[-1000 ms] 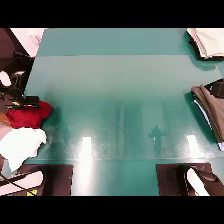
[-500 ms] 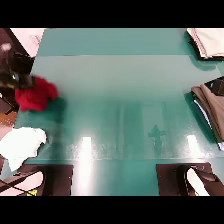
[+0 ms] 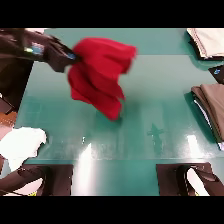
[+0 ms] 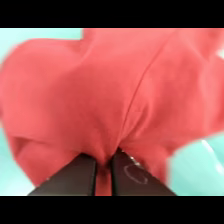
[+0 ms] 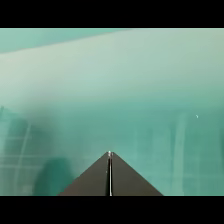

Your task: Fold the shirts.

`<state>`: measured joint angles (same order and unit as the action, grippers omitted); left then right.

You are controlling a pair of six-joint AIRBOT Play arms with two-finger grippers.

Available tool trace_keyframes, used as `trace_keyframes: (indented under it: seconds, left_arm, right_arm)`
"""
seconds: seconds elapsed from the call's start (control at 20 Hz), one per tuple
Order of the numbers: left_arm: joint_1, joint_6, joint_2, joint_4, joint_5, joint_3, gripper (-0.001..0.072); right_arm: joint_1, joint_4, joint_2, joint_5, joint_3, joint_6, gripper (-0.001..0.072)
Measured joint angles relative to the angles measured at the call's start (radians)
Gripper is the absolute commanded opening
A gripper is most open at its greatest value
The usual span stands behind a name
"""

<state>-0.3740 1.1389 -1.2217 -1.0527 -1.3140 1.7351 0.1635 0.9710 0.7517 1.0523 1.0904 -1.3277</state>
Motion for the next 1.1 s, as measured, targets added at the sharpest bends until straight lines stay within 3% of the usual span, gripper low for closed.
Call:
trace_keyframes:
  seconds: [0.1, 0.15, 0.2, 0.25, 0.45, 0.6, 0.75, 0.9, 1.1]
  left_arm:
    - [-0.058, -0.019, -0.091, 0.013, 0.008, 0.01, 0.0031]
    - [-0.076, -0.025, -0.146, 0.018, 0.026, 0.013, 0.027]
    - [-0.085, -0.027, -0.199, 0.021, 0.05, 0.015, 0.0562]
    - [-0.09, -0.025, -0.251, 0.025, 0.078, 0.017, 0.0599]
    - [-0.023, 0.079, -0.362, 0.029, 0.101, 0.031, 0.0598]
    - [0.075, 0.132, -0.376, 0.035, -0.027, 0.024, 0.0598]
    - [0.128, 0.151, -0.323, 0.044, -0.097, -0.13, 0.0599]
    - [0.117, 0.142, -0.23, 0.074, -0.014, -0.415, 0.0599]
    - [0.042, 0.06, -0.161, 0.196, 0.19, -0.755, 0.0599]
  right_arm:
    - [0.0, -0.006, 0.0, -0.007, 0.0, 0.0, 0.002]
    - [0.0, -0.007, 0.0, -0.01, 0.0, 0.0, 0.002]
    - [0.0, -0.007, 0.0, -0.011, 0.0, 0.0, 0.002]
    - [0.0, -0.009, 0.0, -0.011, 0.0, 0.0, 0.002]
    - [0.0, -0.01, 0.0, -0.011, 0.0, 0.0, 0.002]
    - [0.0, -0.01, 0.0, -0.01, 0.0, 0.0, 0.002]
    - [0.0, -0.01, 0.0, -0.008, 0.0, 0.0, 0.002]
    - [0.0, -0.01, 0.0, -0.007, 0.0, 0.001, 0.002]
    - [0.0, -0.01, 0.003, -0.006, -0.001, 0.001, 0.002]
